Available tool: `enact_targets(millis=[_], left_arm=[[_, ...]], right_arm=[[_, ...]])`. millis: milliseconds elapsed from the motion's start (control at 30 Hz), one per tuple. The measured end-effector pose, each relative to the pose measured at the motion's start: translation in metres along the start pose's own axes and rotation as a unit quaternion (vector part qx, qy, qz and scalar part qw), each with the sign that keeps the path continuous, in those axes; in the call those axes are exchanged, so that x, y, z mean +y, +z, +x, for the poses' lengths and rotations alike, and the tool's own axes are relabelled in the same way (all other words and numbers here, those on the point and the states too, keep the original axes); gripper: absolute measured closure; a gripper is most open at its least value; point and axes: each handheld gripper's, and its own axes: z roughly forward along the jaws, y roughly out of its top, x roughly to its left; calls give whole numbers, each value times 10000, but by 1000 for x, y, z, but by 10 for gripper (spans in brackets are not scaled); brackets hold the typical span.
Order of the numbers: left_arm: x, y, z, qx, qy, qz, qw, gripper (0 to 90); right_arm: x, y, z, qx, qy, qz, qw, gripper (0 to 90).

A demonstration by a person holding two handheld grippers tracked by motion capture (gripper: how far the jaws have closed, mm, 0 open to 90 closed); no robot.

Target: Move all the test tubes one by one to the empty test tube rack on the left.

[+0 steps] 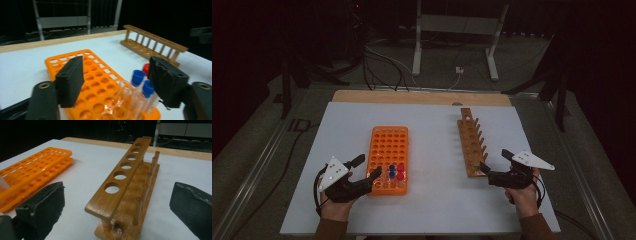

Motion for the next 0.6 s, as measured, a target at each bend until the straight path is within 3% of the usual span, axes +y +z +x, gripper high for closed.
enact_targets(millis=[167, 300, 433, 600], left_arm=[[1, 0, 2, 360, 19, -4, 9993, 205], [0, -1, 5, 604, -78, -31, 9981, 108], [0, -2, 9, 718, -218, -8, 9972, 19], [-2, -4, 12, 792, -307, -31, 9964, 7]], right_arm=[[-3, -2, 0, 16, -38, -83, 10000, 0], [-5, -5, -1, 12, -48, -147, 9999, 0], [-8, -7, -2, -12, -42, -123, 9999, 0], [-11, -7, -3, -44, -62, -73, 9999, 0]])
